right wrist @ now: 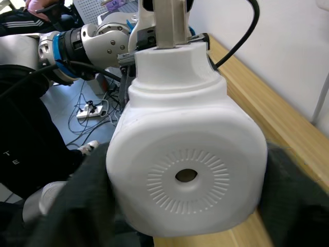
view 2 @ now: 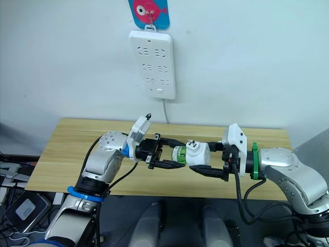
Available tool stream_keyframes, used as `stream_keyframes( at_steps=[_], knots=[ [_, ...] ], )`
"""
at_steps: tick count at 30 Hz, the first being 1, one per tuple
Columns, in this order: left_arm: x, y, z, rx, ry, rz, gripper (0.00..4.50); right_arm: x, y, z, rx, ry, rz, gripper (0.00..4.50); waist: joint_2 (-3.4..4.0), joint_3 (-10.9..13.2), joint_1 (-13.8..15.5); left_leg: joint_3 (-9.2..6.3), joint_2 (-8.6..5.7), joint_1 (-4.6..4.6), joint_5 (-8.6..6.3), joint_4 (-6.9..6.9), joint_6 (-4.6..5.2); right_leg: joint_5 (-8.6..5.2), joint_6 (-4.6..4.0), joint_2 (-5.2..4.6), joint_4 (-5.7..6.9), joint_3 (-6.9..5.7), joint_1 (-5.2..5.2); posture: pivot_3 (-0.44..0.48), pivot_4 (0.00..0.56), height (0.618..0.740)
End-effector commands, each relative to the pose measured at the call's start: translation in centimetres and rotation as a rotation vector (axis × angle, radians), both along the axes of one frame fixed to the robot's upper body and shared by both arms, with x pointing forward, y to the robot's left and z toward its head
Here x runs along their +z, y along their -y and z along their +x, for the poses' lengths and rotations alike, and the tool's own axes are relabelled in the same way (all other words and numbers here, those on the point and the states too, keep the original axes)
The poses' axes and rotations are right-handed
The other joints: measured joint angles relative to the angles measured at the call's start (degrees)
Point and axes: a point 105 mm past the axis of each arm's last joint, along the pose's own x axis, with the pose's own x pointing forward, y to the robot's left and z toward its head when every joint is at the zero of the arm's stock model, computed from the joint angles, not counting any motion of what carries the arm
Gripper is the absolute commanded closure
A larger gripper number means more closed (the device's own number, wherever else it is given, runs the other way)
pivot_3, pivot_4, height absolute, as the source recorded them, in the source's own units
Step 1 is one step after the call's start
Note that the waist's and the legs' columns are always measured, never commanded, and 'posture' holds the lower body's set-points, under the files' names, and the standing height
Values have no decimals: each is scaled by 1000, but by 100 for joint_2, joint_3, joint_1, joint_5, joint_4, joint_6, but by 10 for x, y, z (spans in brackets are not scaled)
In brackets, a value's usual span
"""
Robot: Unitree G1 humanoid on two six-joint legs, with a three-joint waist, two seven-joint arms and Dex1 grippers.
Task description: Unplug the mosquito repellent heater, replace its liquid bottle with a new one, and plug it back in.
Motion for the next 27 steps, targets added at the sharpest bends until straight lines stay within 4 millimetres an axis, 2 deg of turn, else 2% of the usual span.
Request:
stream_keyframes(
  at_steps=[1, 4, 8, 11, 15, 19, 23, 27],
  knots=[
    [8, 5, -4, -26, 32, -24, 2207, 13, -5, -7, 38, 43, 24, 1496, 0, 0, 0, 0, 0, 0, 0, 0, 0, 0, 0, 0, 0, 0, 0, 144, 269, 740],
    [7, 4, -2, -5, 33, -18, 2207, 13, -3, -6, 29, 40, 28, 1496, 0, 0, 0, 0, 0, 0, 0, 0, 0, 0, 0, 0, 0, 0, 0, 144, 269, 740],
    [10, -4, 12, 92, 18, -1, 894, 7, 6, 1, -70, -27, 41, 1496, 0, 0, 1, -1, 0, 0, 0, 1, 0, 0, 0, 0, 1, 0, 0, 143, 268, 740],
    [7, -25, 21, 200, 87, 37, 58, -16, 20, 15, -261, -186, 29, 1496, -2, -1, 1, -1, 1, 0, 0, 1, 0, 0, 0, 0, 2, 0, 1, 154, 266, 740],
    [-2, -46, 30, 341, 165, 74, 0, -39, 31, 29, -450, -373, 63, 1496, -2, -5, -7, 2, 5, 3, 0, -4, 0, 5, -8, 0, 4, 3, -1, 185, 263, 740],
    [-10, -54, 36, 419, 317, 118, 0, -45, 35, 40, -545, -456, 102, 1496, -2, -5, 22, 2, 3, 2, 0, -6, 0, 5, -8, -1, 4, 2, -3, 203, 264, 740],
    [-22, -47, 31, 384, 407, 171, 0, -46, 31, 46, -555, -500, 80, 1496, -2, -5, 43, 7, -1, 1, 0, -5, 0, 5, -8, -5, 1, 6, -2, 211, 259, 740],
    [-41, -22, 34, 350, 494, 293, 0, -43, 23, 58, -590, -555, 81, 1496, -1, -6, 67, 7, -1, 1, 0, -5, 0, 6, -9, -5, 2, 5, -2, 206, 256, 740]
  ],
)
